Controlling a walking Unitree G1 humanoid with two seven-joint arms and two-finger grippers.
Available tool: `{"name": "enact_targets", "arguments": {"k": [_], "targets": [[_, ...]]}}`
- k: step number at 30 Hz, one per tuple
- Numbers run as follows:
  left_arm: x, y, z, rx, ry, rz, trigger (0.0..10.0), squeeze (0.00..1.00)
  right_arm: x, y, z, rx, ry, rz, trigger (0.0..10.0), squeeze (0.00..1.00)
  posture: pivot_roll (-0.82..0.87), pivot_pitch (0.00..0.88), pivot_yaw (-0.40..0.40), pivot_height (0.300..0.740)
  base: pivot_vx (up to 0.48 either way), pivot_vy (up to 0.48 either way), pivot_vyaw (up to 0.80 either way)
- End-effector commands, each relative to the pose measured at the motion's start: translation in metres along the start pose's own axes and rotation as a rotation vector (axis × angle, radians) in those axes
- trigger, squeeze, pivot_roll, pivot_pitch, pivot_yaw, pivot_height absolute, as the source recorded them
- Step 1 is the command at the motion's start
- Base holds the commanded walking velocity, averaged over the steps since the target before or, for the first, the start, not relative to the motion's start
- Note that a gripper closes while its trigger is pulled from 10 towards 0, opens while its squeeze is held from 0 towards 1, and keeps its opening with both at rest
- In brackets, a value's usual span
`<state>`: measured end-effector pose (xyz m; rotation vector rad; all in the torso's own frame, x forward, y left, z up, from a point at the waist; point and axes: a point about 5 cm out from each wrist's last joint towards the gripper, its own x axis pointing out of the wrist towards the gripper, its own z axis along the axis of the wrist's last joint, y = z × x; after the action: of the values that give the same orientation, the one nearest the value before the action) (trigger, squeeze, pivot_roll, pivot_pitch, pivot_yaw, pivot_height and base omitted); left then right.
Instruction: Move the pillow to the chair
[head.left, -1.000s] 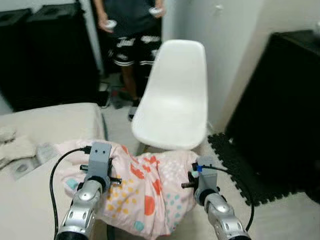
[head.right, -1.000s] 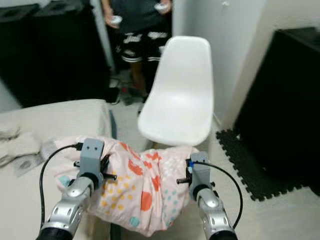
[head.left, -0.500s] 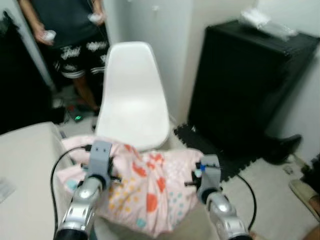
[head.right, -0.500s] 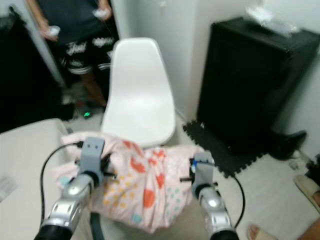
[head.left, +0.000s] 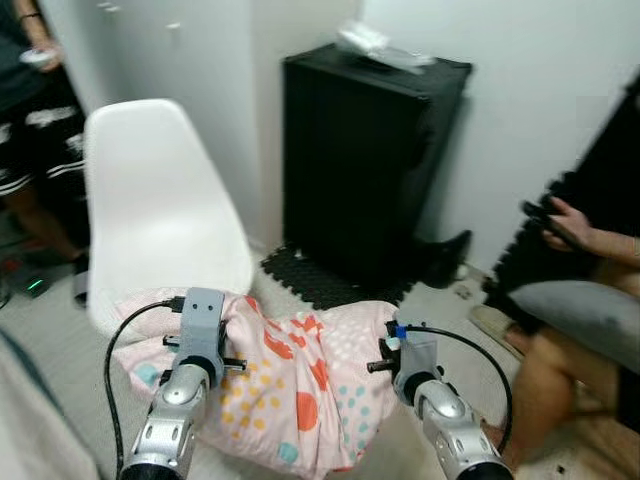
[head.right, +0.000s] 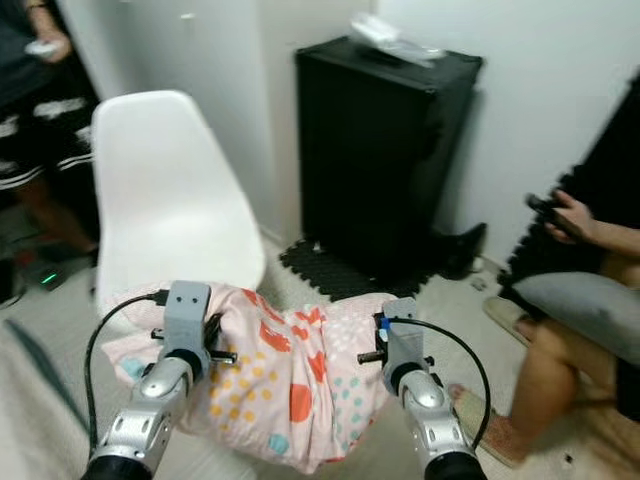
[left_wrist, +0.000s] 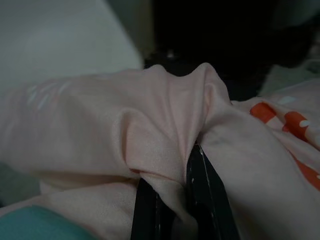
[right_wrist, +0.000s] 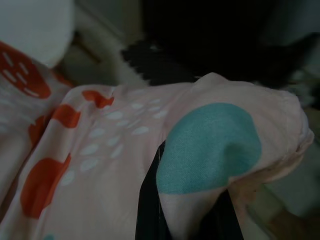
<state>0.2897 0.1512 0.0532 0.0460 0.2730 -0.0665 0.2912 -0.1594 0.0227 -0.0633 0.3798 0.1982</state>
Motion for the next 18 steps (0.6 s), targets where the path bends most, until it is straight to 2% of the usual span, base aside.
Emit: {"name": "enact_targets", "arguments": {"k": [1,18], "targets": [[-0.0012,-0.0029,0.0036,0.004,-0.031,-0.010,10.0,0.00,0.0028,0.0070,0.0059,-0.005,-0.022,0.036,10.0,0.00,0.01,0.054,-0.031,0.740,0.000,0.000,-0.80],[0.0020,-0.0019,0.0048,0.007,-0.026,-0.017,10.0,0.00,-0.0004,0.0077,0.0002,0.009,-0.015,0.023,10.0,0.00,0.00,0.053,0.002,0.740,0.000,0.000,-0.80]]}}
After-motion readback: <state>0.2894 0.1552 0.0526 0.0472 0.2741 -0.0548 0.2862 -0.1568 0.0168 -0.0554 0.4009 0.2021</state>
